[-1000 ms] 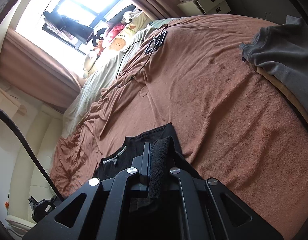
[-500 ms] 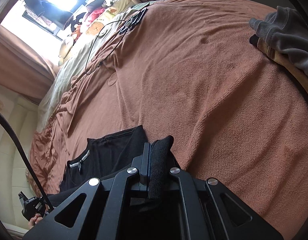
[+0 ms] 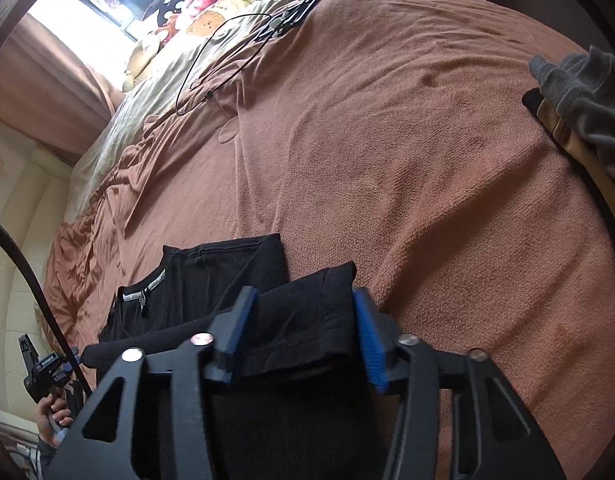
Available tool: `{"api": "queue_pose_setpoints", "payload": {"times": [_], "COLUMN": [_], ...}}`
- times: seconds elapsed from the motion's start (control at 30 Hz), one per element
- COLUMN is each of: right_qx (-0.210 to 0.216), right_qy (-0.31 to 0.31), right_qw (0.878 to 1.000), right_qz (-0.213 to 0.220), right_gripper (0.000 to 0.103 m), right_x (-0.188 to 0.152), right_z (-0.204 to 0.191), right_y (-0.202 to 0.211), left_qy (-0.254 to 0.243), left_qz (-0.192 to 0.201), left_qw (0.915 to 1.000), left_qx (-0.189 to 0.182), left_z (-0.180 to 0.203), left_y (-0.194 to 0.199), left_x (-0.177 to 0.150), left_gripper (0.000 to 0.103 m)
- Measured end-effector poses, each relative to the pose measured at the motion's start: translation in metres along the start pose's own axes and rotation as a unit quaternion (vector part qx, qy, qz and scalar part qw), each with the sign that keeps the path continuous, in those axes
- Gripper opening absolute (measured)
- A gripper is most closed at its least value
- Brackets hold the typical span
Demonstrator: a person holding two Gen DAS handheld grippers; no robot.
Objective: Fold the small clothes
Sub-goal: 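Open both grippers and release the folded t-shirt, then move both tools to the folded edge of the black t-shirt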
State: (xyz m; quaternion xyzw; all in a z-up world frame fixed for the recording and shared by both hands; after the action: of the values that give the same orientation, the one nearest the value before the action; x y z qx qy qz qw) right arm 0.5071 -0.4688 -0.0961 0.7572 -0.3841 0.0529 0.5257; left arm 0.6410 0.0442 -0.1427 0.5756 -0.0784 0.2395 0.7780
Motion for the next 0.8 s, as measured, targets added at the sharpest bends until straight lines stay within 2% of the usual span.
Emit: {"api": "queue_pose_setpoints", "payload": {"times": [0.1, 0.23, 0.3, 0.47, 0.8], "right_qx": [-0.012, -0.043, -0.062, -0.108, -0.17], "right_qy": [0.029, 0.082, 0.114, 0.185, 0.257], "right_qw": [0.999, 0.996, 0.991, 0.976, 0.949], "right_qz": [0.007, -0.003, -0.013, -0.025, -0.073], "right_gripper": [0.067, 0.067, 0.067, 0.067, 0.067], "right_x": [-0.003, -0.011, -0.017, -0.03, -0.043], "right_z": [-0.007, -0.021, -0.029, -0.045, -0.062], "right_y": [0.013, 0.018, 0.02, 0.019, -0.018], "left_qy": [-0.035, -0.09, -0.127, -0.192, -0.253], "left_qz": [-0.003, -0.016, -0.028, -0.05, -0.088], "left_qw": [0.9993, 0.9951, 0.99, 0.9767, 0.9555], "left_qx": [0.012, 0.039, 0.053, 0.081, 0.124], "left_z": [0.003, 0.007, 0.011, 0.019, 0.029], "left_y": [0.008, 0.012, 0.011, 0.002, -0.04], "left_x": [-0.004, -0.013, -0.02, -0.037, -0.052], "left_gripper": [0.062, 0.065, 0.068, 0.069, 0.069]}}
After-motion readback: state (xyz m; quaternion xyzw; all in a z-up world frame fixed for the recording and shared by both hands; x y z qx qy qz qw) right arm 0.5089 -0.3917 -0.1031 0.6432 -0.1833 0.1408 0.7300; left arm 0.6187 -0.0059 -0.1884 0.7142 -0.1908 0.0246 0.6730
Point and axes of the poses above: each gripper's, at about its wrist camera, not at the fingertips, and y roughly against the way its jaws point, z to its right, x to its top, the point moved 1 cm from there along -y, roughly the way its jaws point, and after that the axes turned 2 degrees about -x, right-handed, at the moved point
